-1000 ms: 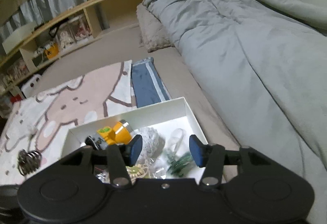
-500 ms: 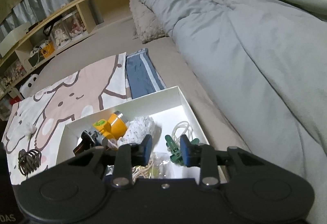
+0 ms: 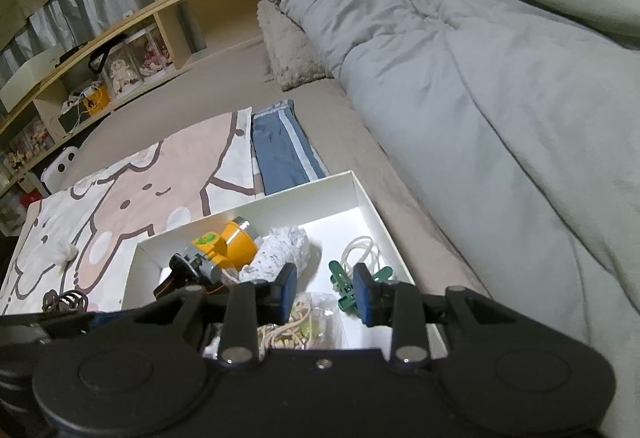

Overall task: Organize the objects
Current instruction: 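Lower the bag and clothespin into the tray and open both grippers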

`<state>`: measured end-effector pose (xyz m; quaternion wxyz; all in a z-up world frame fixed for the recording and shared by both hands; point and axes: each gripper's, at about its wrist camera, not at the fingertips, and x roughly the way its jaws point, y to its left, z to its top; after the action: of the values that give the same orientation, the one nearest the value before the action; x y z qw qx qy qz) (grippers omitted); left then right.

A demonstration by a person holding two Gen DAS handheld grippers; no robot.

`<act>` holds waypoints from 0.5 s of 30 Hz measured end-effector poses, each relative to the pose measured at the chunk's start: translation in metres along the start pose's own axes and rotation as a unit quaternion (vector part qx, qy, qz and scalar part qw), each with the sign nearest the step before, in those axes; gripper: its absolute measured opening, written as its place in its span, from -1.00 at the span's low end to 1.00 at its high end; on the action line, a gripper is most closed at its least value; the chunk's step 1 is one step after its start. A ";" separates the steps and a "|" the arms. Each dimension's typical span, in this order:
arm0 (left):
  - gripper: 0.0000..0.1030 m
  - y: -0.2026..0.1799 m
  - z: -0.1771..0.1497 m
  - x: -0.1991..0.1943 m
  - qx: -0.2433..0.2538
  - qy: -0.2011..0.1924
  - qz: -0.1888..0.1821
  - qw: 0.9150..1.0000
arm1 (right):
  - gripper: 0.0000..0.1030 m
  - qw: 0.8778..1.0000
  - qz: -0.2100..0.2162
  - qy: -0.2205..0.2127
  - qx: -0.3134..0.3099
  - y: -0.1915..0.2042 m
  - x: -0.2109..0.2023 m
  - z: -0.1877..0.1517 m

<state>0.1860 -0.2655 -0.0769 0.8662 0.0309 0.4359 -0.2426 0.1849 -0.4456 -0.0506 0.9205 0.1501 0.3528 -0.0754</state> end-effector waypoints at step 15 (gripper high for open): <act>0.96 0.038 -0.014 -0.042 -0.014 -0.024 0.043 0.999 | 0.23 0.999 -0.032 -0.015 -0.041 0.013 -0.031 -0.011</act>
<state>0.1717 -0.2118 -0.0594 0.8862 0.0316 0.4170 -0.1995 0.1579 -0.4290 -0.0347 0.9280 0.0992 0.3469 -0.0927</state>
